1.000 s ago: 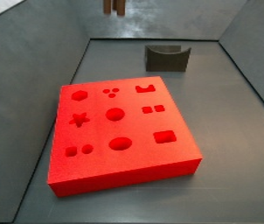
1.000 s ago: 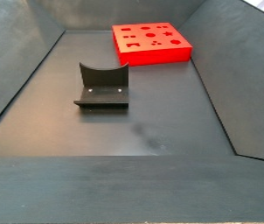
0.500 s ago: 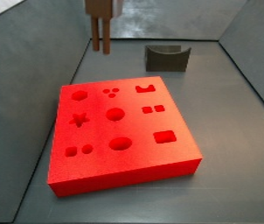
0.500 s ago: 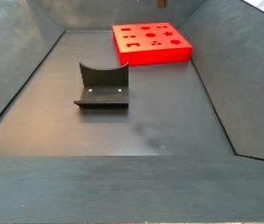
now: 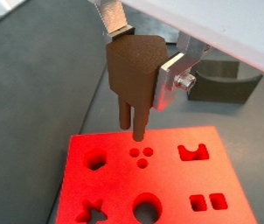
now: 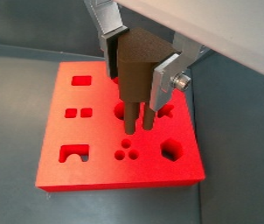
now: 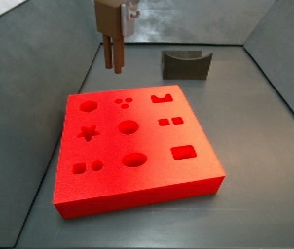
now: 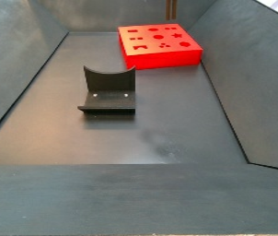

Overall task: Pick up the 3 prong object. Move up. Rotate the 3 prong object. Place the 3 prong object on the fixture. Regrasp the 3 prong object. Move to above the board. Insert the 3 prong object.
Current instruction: Insert the 3 prong object.

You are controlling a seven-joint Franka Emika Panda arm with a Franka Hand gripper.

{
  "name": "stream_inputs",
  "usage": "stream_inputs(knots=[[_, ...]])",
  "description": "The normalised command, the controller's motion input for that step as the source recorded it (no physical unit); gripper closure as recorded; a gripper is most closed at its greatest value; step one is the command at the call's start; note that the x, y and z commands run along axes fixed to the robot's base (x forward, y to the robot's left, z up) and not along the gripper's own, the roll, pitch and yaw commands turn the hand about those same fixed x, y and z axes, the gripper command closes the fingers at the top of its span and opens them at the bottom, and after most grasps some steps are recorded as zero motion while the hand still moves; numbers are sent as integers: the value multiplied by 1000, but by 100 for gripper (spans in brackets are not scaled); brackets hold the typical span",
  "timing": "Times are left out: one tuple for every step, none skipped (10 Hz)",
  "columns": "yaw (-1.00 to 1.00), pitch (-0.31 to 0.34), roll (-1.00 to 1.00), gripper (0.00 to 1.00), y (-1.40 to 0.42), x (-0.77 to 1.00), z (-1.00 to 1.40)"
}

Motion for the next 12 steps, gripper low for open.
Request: stream_inputs(knots=[[-29, -106, -123, 100, 109, 0, -337], [-74, -227, -267, 100, 166, 0, -483], [-83, -230, -261, 100, 169, 0, -494], [-97, -230, -224, 100, 117, 0, -526], [-100, -140, -119, 100, 0, 0, -283], [-34, -53, -116, 100, -11, 154, -117], [-43, -49, -100, 100, -37, 114, -197], [0, 0, -6, 100, 0, 191, -286], [0, 0, 0, 100, 0, 226, -363], [0, 0, 13, 100, 3, 257, -409], [0, 0, 43, 100, 11, 220, -449], [0, 0, 57, 100, 31, 223, -449]])
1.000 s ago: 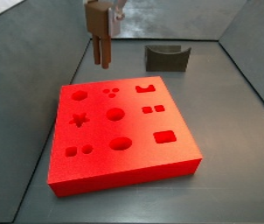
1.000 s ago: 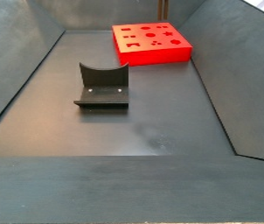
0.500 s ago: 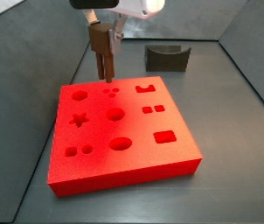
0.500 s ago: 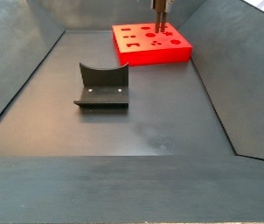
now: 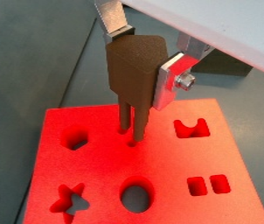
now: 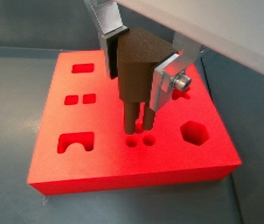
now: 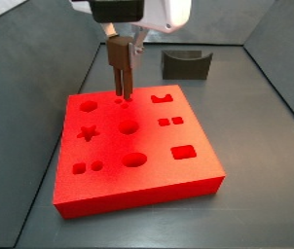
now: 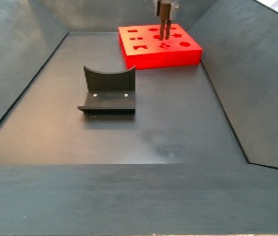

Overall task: Pick up the 3 prong object. Move up. Rotate the 3 prong object. Place the 3 prong object on the fixture. Regrasp the 3 prong object. Move to above the board. Insert the 3 prong object.
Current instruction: Insert the 3 prong object.

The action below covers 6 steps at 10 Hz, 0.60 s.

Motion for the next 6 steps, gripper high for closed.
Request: stream_inputs(knots=[[0, 34, 63, 100, 169, 123, -426], [-43, 34, 44, 100, 249, 74, -480], [-49, 24, 46, 100, 206, 86, -477], [-97, 0, 124, 100, 0, 0, -646], [-223, -130, 143, 100, -406, -71, -769], [-260, -210, 151, 100, -477, -280, -643]])
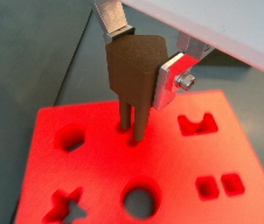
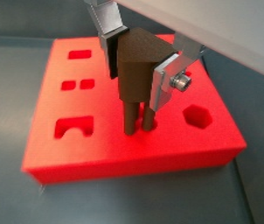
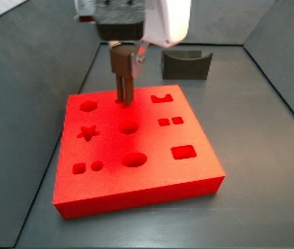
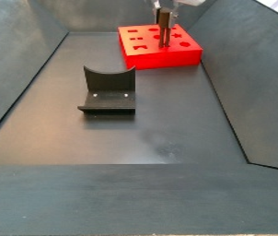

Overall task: Pick up the 3 prong object. Move up. Rotate the 3 prong object. Place the 3 prong object on the fixture. Regrasp the 3 prong object. Move to above the board. Insert the 3 prong object.
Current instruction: Insert the 3 prong object.

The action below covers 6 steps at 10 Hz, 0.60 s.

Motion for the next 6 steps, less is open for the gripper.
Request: stream_inputs(knots=[[-203, -193, 99, 100, -311, -374, -540], [0, -119, 114, 100, 0, -337, -537], [37, -64, 153, 100, 120, -211, -663], [17, 0, 114, 100, 206, 0, -560], [0, 0, 49, 100, 51, 217, -411], [0, 63, 0, 100, -29, 429, -311]])
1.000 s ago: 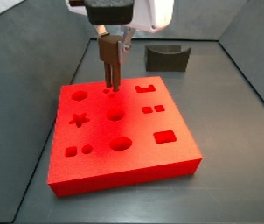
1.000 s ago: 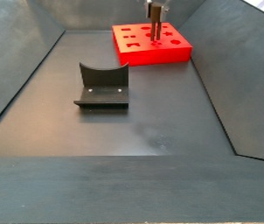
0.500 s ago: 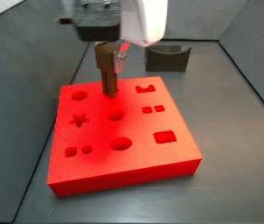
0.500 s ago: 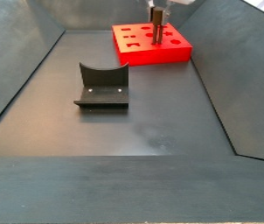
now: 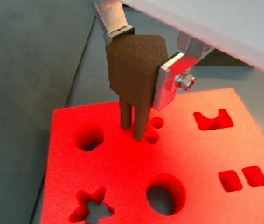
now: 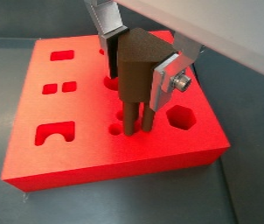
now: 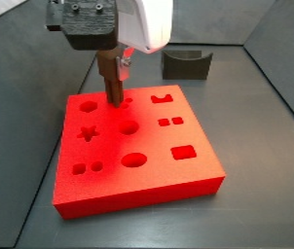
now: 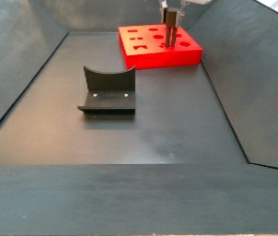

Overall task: Pick up the 3 prong object. Move up. Rotate the 3 prong object. Place the 3 prong object on the fixture. Regrasp the 3 prong object. Move to above the board. Insert the 3 prong object.
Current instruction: Insert the 3 prong object.

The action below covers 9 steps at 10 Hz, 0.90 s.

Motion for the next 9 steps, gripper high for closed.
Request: stream_inputs(knots=[[-57, 0, 0, 100, -177, 334, -257], [-54, 0, -10, 100, -126, 249, -211], [0, 0, 0, 100, 83, 0, -14], [137, 14, 0, 100, 294, 0, -289], [100, 0, 0, 100, 394, 0, -286], [0, 0, 0, 100, 0, 0, -17], [0, -26, 120, 100, -117, 0, -463], [0, -73, 241, 100, -200, -57, -883], [0, -79, 201, 100, -180, 0, -954]])
